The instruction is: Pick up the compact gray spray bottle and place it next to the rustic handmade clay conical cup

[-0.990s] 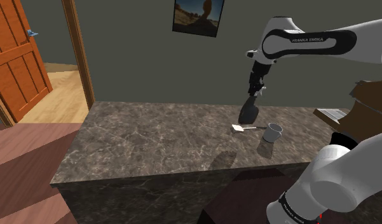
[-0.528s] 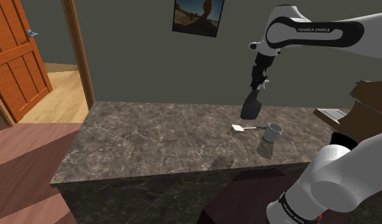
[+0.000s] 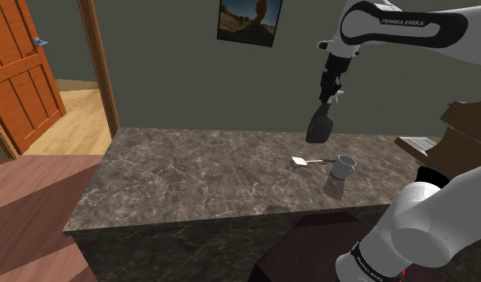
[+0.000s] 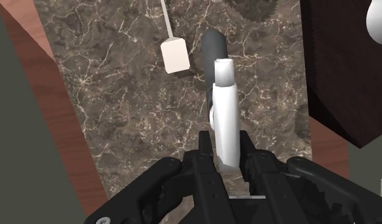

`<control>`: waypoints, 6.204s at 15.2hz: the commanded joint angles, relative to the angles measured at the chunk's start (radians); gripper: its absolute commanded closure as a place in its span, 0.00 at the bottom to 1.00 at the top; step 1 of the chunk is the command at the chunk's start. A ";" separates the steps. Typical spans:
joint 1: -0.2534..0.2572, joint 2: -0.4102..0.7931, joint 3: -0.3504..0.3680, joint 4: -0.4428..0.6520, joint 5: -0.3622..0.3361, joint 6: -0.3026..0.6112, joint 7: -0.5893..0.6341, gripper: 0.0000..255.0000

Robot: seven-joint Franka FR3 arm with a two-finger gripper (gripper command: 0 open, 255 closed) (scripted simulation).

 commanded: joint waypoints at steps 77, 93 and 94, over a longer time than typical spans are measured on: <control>-0.586 0.687 -0.727 0.703 0.521 -0.171 -1.278 1.00; -0.446 0.603 -0.757 0.392 0.445 0.084 -1.253 1.00; -0.442 0.602 -0.757 0.377 0.444 0.099 -1.252 1.00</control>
